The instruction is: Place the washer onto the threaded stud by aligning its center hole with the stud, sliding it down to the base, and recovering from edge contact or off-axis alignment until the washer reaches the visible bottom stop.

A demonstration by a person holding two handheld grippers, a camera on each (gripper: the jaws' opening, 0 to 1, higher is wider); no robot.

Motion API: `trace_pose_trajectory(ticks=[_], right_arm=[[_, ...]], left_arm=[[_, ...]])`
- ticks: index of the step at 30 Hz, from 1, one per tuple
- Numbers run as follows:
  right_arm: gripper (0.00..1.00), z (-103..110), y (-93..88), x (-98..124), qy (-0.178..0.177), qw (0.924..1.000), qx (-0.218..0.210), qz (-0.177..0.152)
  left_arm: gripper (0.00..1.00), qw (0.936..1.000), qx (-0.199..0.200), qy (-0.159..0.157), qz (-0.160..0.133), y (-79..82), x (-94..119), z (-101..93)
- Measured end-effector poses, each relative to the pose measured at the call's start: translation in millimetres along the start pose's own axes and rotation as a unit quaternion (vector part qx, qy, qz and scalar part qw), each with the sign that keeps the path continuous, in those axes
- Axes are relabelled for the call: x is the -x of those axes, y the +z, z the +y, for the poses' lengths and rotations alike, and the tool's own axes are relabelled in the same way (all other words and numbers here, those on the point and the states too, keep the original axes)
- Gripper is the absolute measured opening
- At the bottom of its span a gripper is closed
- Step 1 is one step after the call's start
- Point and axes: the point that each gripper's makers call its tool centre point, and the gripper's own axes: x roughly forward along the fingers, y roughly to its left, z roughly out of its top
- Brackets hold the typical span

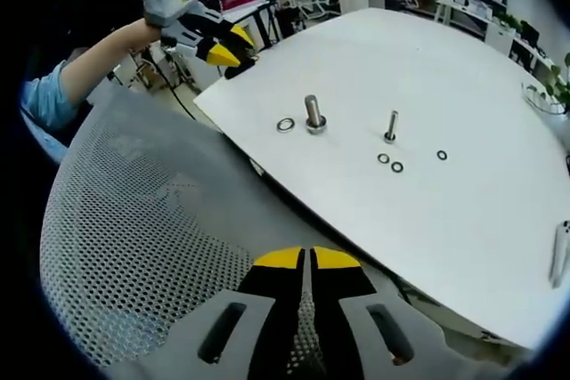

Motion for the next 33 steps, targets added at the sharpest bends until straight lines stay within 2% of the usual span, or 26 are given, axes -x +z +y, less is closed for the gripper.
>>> trace_pose_trajectory(ticks=[7, 13, 17, 21, 33], right_arm=[[0.06, -0.1, 0.3, 0.5, 0.0, 1.0, -0.003, -0.004], [0.06, 0.2, 0.5, -0.1, 0.004, 1.0, -0.003, -0.003], [0.06, 0.5, 0.2, 0.0, 0.003, 1.0, -0.006, -0.002], [0.06, 0.0, 0.6, 0.0, 0.001, 1.0, -0.008, -0.004], [0.06, -1.7, 1.0, 0.4, -0.006, 0.9998, -0.016, -0.007]], left_arm=[[0.28, 0.9998, 0.011, -0.009, 0.01, -10.0, -5.2, -2.4], [0.27, 0.9997, -0.012, -0.008, 0.02, -14.8, -7.4, -2.6], [0.29, 0.9997, 0.003, -0.022, 0.011, -11.8, -8.1, -6.1], [0.29, 0.9994, -0.012, -0.023, 0.023, -15.0, -9.5, -8.0], [0.29, 0.999, -0.017, -0.036, 0.019, -11.3, -10.8, -11.7]])
